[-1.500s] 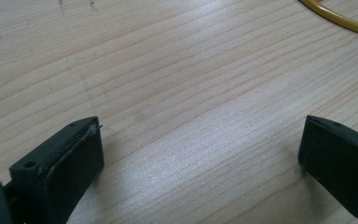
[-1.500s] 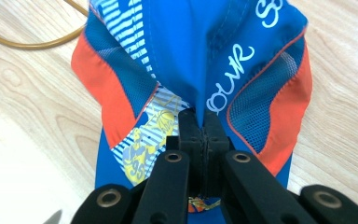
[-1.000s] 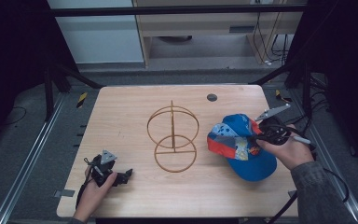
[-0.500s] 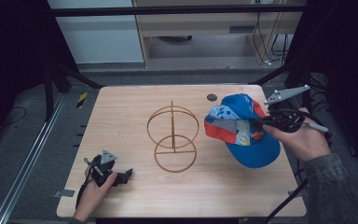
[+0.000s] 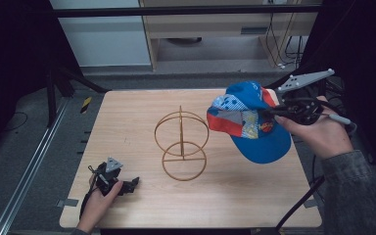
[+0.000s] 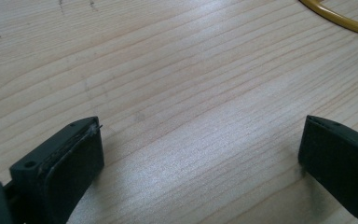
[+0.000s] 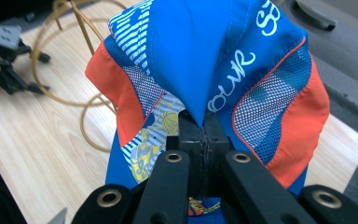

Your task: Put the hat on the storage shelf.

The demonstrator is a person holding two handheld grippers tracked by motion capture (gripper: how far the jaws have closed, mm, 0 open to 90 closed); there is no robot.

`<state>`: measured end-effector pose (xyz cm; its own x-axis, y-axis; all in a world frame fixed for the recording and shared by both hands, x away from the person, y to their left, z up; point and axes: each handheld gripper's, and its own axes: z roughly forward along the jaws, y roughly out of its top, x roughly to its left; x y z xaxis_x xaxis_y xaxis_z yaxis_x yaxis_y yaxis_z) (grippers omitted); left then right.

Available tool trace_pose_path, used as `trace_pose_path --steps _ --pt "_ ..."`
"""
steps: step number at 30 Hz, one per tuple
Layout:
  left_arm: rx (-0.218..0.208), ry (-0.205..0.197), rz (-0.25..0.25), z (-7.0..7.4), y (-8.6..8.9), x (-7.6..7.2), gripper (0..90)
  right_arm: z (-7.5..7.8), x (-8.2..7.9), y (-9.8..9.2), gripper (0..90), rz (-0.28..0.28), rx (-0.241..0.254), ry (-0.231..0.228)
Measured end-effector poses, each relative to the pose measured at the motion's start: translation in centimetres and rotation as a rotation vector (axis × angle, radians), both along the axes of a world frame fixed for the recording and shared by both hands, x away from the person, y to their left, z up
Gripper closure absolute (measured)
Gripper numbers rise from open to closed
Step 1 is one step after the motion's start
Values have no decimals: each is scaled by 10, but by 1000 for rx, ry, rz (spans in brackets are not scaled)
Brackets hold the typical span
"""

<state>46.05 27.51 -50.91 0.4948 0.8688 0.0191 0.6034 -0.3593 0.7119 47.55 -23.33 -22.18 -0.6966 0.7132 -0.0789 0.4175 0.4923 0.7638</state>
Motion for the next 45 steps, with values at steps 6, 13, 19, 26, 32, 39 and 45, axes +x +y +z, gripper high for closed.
trace_pose_path --steps 6,13,19,26,32,39,45 --pt "-4 -2 3 0 0 0 0 17 2 10 900 18 19 -25" --pt "-1 -2 1 0 0 0 0 33 4 30 900 52 17 -47" --pt "-2 -2 1 0 0 0 0 38 5 40 900 72 23 -53" --pt "-1 -2 1 0 0 0 0 39 6 50 900 91 37 -55" --pt "-2 -2 1 0 0 0 0 37 7 58 900 104 52 -61" --pt "-1 -2 1 0 0 0 0 33 7 73 900 132 71 -72" --pt "-1 -2 1 0 0 0 0 32 9 91 900 159 74 -76"
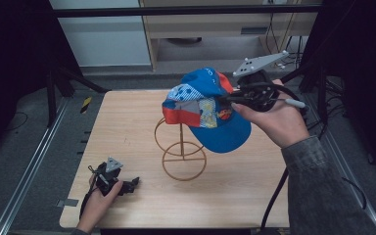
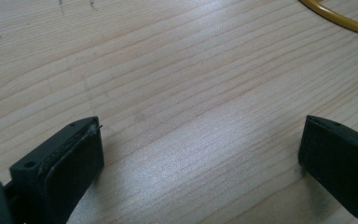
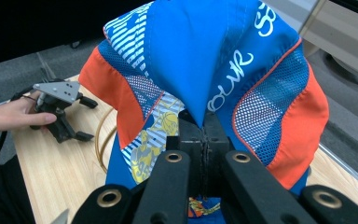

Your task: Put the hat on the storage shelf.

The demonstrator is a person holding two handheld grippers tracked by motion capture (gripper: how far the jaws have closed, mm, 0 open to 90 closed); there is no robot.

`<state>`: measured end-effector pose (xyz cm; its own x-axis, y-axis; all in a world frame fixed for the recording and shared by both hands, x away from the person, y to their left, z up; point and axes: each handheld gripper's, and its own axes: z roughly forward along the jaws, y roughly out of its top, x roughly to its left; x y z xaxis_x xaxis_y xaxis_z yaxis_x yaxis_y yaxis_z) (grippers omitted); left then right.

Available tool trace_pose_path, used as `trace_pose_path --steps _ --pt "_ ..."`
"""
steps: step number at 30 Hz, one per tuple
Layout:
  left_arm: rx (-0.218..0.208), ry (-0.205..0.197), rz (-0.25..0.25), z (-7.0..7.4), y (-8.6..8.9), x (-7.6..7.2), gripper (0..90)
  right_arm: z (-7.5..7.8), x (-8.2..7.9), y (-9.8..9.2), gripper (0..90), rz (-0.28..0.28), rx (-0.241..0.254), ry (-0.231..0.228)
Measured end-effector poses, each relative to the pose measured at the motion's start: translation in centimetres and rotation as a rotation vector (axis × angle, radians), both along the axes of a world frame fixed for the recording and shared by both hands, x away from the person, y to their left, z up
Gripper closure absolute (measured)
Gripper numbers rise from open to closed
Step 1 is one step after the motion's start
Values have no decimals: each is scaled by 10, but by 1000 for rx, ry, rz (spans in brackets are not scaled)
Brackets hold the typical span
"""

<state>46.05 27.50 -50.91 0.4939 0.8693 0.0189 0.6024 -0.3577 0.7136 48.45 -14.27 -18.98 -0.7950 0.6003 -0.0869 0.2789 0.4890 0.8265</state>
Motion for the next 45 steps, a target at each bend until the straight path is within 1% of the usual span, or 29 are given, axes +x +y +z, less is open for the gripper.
trace_pose_path --steps 1,2,4,6,7,8,9,12,18,28,34,36,38,42,45 --pt "0 0 0 0 0 0 0 0 0 0 900 0 0 0" --pt "0 0 0 0 0 0 0 0 1 6 900 8 2 3" --pt "-1 1 1 0 0 0 0 -1 2 8 900 10 1 1" --pt "2 3 -5 0 0 0 0 -1 5 17 900 20 -4 4" --pt "2 3 -5 0 0 0 0 -1 5 17 900 20 -4 4" --pt "2 3 -6 0 0 0 0 0 7 23 900 24 -8 1" --pt "3 3 -7 0 0 0 0 0 7 23 900 24 -8 1" --pt "3 3 -8 0 0 0 0 0 11 32 900 34 -19 5" --pt "4 2 -10 0 0 0 0 -2 14 41 900 45 -28 11" --pt "5 2 -10 0 0 0 0 -7 15 49 900 61 -37 26" --pt "5 1 -10 0 0 0 0 -8 16 55 900 69 -41 29" --pt "4 1 -10 0 0 0 0 -9 17 61 900 78 -46 34" --pt "5 1 -10 0 0 0 0 -9 17 62 900 78 -48 33" --pt "5 1 -10 0 0 0 0 -13 19 73 900 96 -67 44" --pt "5 1 -10 0 0 0 0 -15 20 76 900 101 -73 47"
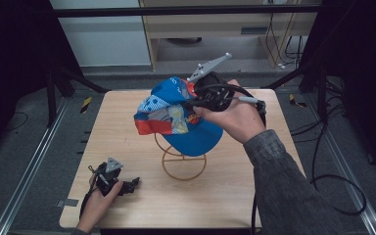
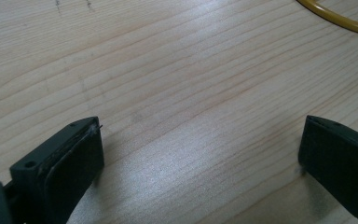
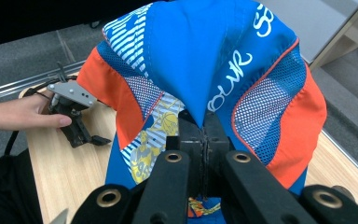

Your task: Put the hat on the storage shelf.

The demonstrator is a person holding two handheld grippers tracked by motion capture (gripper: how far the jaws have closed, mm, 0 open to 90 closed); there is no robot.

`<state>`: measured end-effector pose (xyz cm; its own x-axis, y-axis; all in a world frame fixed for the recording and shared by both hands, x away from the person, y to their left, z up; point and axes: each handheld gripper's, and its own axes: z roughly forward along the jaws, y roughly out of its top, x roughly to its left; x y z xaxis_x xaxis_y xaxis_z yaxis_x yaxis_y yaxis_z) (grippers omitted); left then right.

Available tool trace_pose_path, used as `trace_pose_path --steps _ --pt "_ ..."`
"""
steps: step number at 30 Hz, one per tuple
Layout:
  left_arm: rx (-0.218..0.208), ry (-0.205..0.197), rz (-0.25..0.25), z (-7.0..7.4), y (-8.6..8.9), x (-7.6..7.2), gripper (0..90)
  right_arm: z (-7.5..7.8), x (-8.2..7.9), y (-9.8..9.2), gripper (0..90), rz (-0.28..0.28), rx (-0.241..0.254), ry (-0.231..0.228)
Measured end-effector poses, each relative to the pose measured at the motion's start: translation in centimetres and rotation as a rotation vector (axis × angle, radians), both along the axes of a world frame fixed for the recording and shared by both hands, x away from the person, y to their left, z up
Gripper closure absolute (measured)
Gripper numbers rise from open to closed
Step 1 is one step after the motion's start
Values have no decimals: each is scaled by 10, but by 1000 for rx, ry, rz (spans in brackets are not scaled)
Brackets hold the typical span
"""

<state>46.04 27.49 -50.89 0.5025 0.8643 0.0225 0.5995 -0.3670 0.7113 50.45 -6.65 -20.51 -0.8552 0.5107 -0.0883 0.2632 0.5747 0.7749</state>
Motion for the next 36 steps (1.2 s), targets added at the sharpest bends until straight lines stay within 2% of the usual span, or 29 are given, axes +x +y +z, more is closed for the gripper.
trace_pose_path --steps 18,36 --pt "0 0 0 0 0 0 0 -7 4 8 900 5 -4 14" --pt "0 1 -1 0 0 0 0 -19 12 18 898 4 -34 46"
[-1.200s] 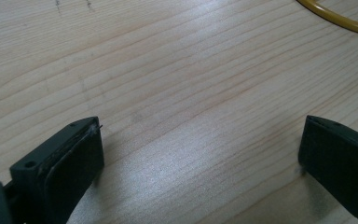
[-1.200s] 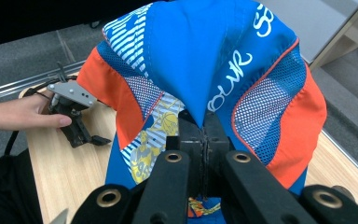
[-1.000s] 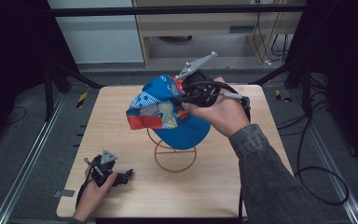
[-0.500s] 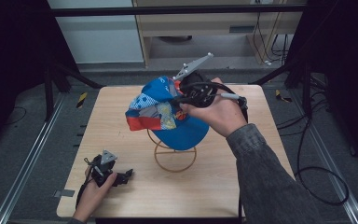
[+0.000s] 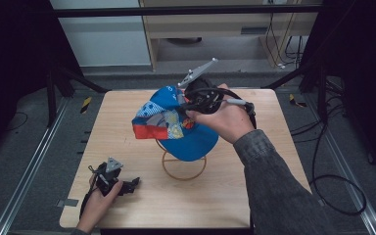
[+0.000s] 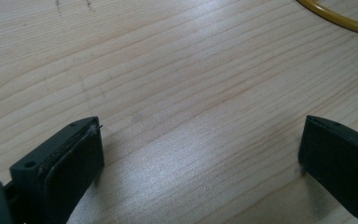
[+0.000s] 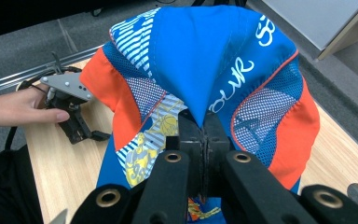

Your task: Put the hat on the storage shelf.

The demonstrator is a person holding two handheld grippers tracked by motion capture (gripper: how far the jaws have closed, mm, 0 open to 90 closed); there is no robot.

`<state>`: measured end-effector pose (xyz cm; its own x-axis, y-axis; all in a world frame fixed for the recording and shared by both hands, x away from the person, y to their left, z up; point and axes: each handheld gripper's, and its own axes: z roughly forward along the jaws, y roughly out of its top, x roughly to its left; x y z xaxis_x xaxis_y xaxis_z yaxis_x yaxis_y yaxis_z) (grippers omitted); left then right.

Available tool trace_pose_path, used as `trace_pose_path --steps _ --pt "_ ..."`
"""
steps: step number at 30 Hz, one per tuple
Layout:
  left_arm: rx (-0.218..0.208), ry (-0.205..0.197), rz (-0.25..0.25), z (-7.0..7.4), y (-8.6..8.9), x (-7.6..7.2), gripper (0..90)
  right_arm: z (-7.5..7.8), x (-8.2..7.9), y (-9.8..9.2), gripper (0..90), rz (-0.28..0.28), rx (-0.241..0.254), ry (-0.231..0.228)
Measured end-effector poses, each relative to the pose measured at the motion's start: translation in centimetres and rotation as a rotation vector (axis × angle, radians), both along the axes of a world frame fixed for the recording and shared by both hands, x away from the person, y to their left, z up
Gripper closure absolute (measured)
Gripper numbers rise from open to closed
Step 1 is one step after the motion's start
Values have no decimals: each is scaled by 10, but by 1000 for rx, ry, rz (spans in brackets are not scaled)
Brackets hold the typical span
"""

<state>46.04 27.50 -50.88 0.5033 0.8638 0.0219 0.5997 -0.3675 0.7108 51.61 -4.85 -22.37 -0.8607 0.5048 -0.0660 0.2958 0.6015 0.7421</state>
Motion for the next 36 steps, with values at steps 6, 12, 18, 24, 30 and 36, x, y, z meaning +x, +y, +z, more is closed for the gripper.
trace_pose_path --steps 6,12,18,24,30,36 --pt "2 1 -1 0 0 0 0 -2 1 4 898 1 -6 6" --pt "2 0 -1 0 0 0 0 -3 2 7 898 6 -16 9" --pt "2 1 -2 0 0 0 0 -5 3 10 897 12 -23 13" --pt "1 2 -1 0 0 0 0 -9 4 11 897 6 -25 22" --pt "1 2 -1 0 0 0 0 -11 5 11 896 9 -32 28" --pt "1 2 -2 0 0 0 0 -14 6 12 895 14 -37 32"
